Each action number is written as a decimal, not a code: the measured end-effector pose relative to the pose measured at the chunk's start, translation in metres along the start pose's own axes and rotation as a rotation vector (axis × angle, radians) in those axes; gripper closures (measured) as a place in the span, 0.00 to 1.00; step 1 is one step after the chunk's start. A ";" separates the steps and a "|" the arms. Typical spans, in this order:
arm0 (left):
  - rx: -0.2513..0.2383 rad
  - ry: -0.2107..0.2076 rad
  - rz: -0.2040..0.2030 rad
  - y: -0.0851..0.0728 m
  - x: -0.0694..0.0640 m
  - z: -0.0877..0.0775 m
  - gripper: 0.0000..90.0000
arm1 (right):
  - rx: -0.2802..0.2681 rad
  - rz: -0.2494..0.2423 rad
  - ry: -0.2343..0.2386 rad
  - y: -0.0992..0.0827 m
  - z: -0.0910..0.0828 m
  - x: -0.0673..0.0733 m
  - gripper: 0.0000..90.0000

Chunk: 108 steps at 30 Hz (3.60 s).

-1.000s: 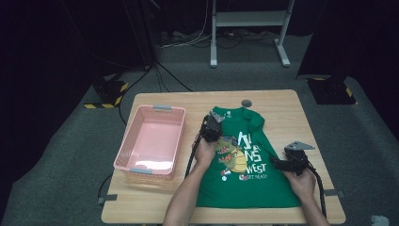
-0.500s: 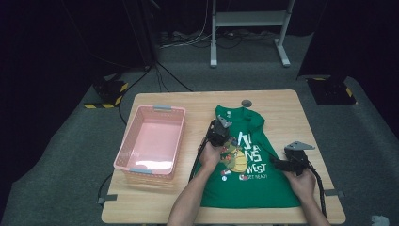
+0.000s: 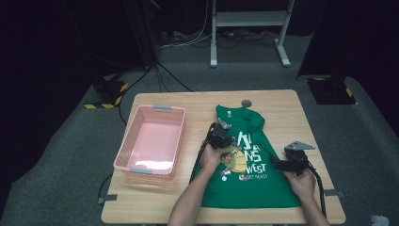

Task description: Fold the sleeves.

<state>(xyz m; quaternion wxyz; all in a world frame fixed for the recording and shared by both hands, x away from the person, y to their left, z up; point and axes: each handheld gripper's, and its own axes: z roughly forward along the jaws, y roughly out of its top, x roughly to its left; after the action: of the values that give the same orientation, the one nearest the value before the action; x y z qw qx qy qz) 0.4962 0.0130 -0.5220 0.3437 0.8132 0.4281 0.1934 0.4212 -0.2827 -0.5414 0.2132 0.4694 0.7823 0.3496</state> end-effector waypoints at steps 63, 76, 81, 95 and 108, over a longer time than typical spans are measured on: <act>-0.099 0.008 -0.152 -0.021 0.024 -0.057 0.19 | 0.003 0.003 0.000 0.000 0.000 0.000 0.24; -0.112 0.012 -0.171 -0.037 0.025 -0.068 0.18 | 0.004 0.004 0.002 0.000 0.000 0.000 0.24; -0.101 -0.017 -0.204 -0.042 0.026 -0.067 0.18 | 0.004 0.004 0.002 0.000 0.000 0.000 0.24; -0.100 0.049 -0.157 -0.055 0.018 -0.077 0.19 | 0.004 0.004 0.002 0.000 0.000 0.000 0.24; -0.088 0.056 -0.170 -0.071 0.016 -0.077 0.19 | 0.005 0.004 0.002 0.000 0.000 0.000 0.24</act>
<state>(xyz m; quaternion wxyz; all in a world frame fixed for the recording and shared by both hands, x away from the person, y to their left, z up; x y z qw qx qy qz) 0.4185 0.0843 -0.5200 0.3819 0.7522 0.4963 0.2048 0.4213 -0.2825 -0.5413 0.2106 0.4711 0.7824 0.3486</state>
